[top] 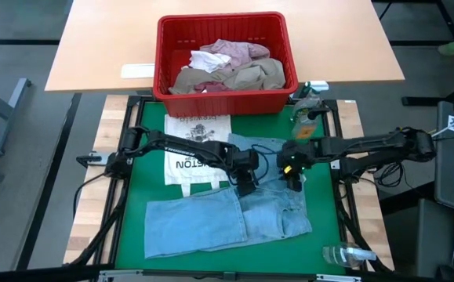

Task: Fold laundry
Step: Fold the light blue pants

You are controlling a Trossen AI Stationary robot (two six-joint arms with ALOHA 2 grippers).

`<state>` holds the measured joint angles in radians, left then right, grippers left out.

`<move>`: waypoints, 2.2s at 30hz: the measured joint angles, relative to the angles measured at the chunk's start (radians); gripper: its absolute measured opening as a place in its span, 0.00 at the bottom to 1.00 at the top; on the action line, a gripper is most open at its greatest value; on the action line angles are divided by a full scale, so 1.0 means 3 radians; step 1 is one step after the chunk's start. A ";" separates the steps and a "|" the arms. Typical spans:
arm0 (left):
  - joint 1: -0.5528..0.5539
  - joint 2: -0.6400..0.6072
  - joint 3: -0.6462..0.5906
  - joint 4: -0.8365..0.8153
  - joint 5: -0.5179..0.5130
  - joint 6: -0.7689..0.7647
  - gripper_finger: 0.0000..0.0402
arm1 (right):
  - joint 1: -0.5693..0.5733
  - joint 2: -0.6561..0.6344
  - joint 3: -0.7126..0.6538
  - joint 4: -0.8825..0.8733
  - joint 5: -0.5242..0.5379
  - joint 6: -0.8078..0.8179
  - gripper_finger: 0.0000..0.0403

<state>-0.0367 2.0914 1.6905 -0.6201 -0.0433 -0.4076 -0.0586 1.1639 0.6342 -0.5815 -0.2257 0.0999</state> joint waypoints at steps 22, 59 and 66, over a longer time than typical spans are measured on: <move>-0.0233 0.0001 -0.0359 0.0208 -0.0014 0.0001 0.24 | 0.0000 -0.0062 0.0309 -0.1466 -0.0544 0.0032 0.32; -0.0283 0.0003 -0.0359 0.0305 -0.0249 0.0152 0.24 | 0.0460 -0.0046 0.0330 -0.1052 0.0512 0.2045 0.32; -0.0283 0.0003 -0.0359 0.0305 -0.0328 0.0174 0.24 | 0.0745 -0.0046 0.0045 -0.0766 0.0427 0.2529 0.32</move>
<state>-0.1215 2.0922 1.5829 -0.5285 -0.1418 -0.3553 0.1649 1.1500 0.6476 -0.8113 -0.0975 0.8587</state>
